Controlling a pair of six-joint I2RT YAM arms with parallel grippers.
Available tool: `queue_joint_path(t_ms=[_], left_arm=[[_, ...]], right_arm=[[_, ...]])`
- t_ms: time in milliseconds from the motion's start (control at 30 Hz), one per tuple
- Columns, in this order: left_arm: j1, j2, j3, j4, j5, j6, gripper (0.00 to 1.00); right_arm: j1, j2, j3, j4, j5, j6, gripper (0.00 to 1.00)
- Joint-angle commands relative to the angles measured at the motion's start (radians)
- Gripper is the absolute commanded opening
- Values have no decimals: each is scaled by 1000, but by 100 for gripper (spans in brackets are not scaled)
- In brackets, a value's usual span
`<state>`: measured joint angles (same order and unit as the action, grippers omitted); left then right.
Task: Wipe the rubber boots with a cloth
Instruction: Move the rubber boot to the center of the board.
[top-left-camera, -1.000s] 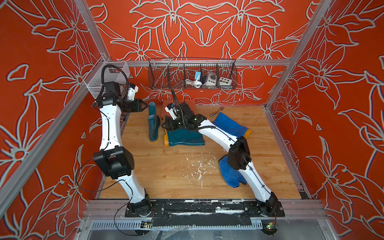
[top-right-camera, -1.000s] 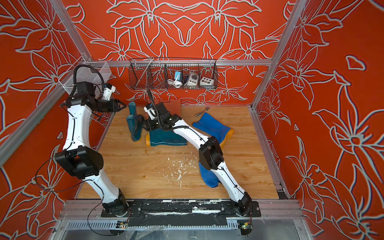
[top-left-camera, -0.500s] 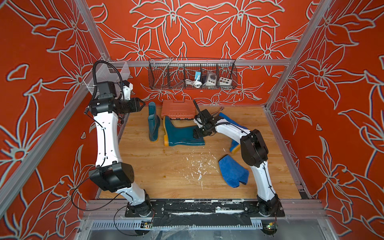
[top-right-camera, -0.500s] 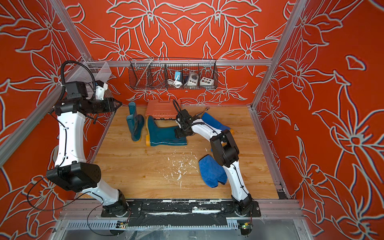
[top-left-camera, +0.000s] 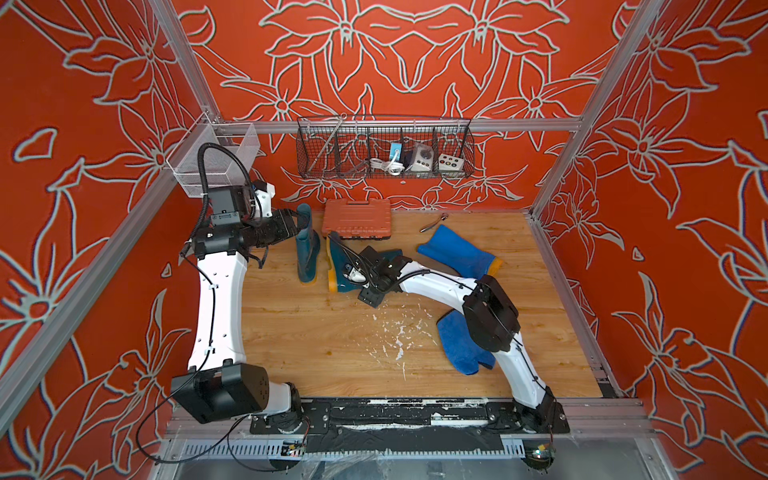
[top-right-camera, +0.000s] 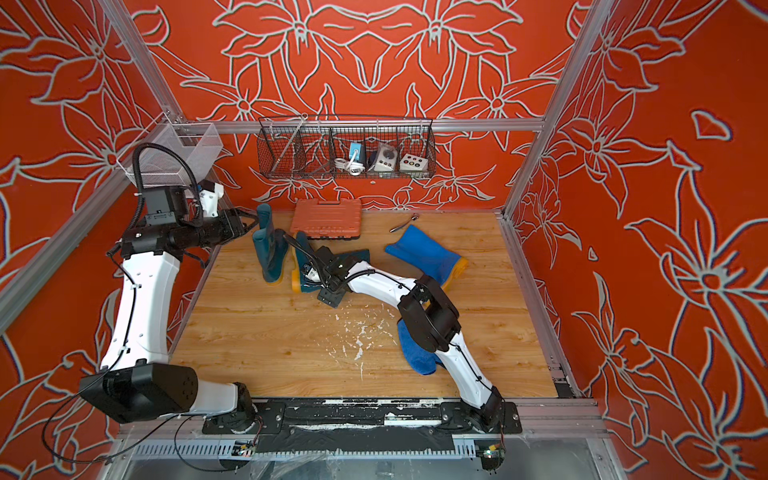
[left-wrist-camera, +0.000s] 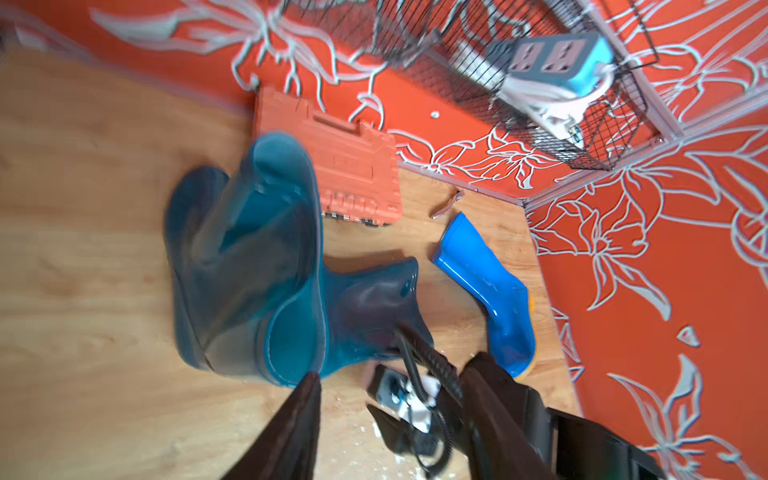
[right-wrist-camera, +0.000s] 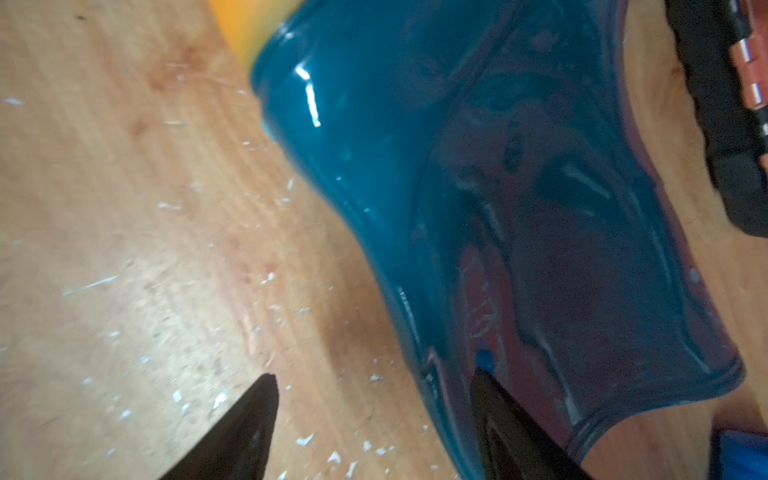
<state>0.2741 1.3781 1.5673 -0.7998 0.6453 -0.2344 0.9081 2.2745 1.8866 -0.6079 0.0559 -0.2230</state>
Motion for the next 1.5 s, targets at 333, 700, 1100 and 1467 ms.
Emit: queue_joint_path(t_ms=[333,700,1100,1467], left_arm=[[13,-325,-413,177,31,-293,53],[11,-543,-625,87,17,-279,53],[-57,-559,-783,48,55,-237,51],[-249,-557,-847,75,18,-268,51]], right_arm=[[-15,-69,-159,135,113,-133,0],[76,-519,-628,108,51,-62,0],[119,-1025,-948,-105,116,422,99],[-184,-1111,-1083,-286,91,732,99]])
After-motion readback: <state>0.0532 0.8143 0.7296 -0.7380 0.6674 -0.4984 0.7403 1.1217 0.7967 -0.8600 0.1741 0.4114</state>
